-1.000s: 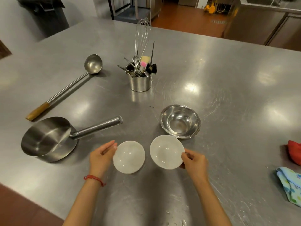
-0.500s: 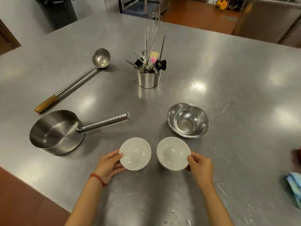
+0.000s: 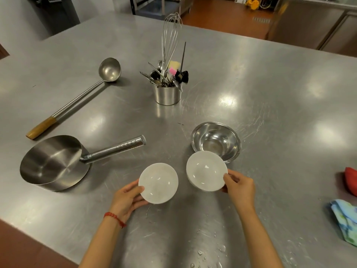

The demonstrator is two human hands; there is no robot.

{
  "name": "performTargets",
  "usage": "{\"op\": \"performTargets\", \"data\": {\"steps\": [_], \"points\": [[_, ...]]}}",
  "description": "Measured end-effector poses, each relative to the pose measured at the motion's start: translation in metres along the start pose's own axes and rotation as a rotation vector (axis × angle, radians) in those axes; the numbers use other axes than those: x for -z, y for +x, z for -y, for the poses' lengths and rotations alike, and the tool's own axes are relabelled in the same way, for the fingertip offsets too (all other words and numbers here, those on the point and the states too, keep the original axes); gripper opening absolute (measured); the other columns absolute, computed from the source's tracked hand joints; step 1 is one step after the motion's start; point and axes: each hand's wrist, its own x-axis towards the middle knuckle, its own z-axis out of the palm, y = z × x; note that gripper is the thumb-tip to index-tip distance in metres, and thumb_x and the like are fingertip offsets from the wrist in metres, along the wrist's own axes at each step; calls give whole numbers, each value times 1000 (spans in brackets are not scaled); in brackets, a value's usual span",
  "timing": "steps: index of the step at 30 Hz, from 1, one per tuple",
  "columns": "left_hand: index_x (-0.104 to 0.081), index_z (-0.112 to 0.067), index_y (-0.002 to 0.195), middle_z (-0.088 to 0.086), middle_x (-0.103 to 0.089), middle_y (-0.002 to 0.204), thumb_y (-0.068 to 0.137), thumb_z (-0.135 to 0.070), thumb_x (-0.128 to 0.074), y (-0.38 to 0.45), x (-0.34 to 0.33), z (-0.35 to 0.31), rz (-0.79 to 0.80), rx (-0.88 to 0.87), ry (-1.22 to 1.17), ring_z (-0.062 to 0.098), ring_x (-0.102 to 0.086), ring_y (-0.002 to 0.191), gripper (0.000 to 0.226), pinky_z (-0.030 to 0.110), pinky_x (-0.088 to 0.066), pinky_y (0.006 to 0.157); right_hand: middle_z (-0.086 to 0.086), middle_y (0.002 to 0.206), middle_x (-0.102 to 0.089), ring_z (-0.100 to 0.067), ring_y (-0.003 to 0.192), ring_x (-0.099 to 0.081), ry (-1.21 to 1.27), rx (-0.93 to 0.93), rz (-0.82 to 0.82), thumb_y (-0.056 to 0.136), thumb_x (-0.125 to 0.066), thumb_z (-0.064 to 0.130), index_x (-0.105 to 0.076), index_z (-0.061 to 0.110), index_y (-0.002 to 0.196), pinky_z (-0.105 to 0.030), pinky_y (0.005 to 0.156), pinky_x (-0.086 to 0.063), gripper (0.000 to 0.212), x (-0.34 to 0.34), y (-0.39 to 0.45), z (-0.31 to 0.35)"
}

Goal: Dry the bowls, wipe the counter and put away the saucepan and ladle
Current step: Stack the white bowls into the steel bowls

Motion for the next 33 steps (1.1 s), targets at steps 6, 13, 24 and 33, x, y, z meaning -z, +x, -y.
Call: {"op": "performTargets", "data": {"steps": [6, 13, 24, 33], "points": [[-64, -13, 101, 3, -76, 75, 84, 4, -56, 3, -26, -19, 97, -78, -16, 23, -72, 66, 25, 32, -58, 49, 9, 49, -66, -13, 47, -61, 21, 15, -69, 76, -55, 0, -70, 35, 65, -33, 55, -58, 40, 6, 30, 26], [-63, -11, 101, 3, -75, 73, 85, 4, -54, 15, -65, -43, 194, -114, -17, 20, -71, 63, 24, 31, -59, 51, -11, 51, -51, -24, 55, -47, -52, -40, -161, 72, -52, 1, -61, -4, 61, -55, 66, -54, 15, -2, 83, 38], [-64, -13, 94, -2, -75, 69, 84, 2, -57, 41, -116, -68, 234, -106, -17, 24, -72, 63, 20, 33, -59, 50, -26, 61, -49, -22, 62, -40, -274, -80, -110, 75, -48, -3, -62, -9, 69, -27, 57, -34, 17, -20, 124, 34], [-65, -13, 95, -1, -75, 70, 83, 1, -60, 54, -144, -77, 237, -86, -29, 26, -71, 63, 19, 33, -58, 49, -26, 74, -67, -42, 80, -63, -349, -101, -22, 82, -50, -1, -65, -8, 72, -44, 72, -55, 20, -19, 138, 31]]}}
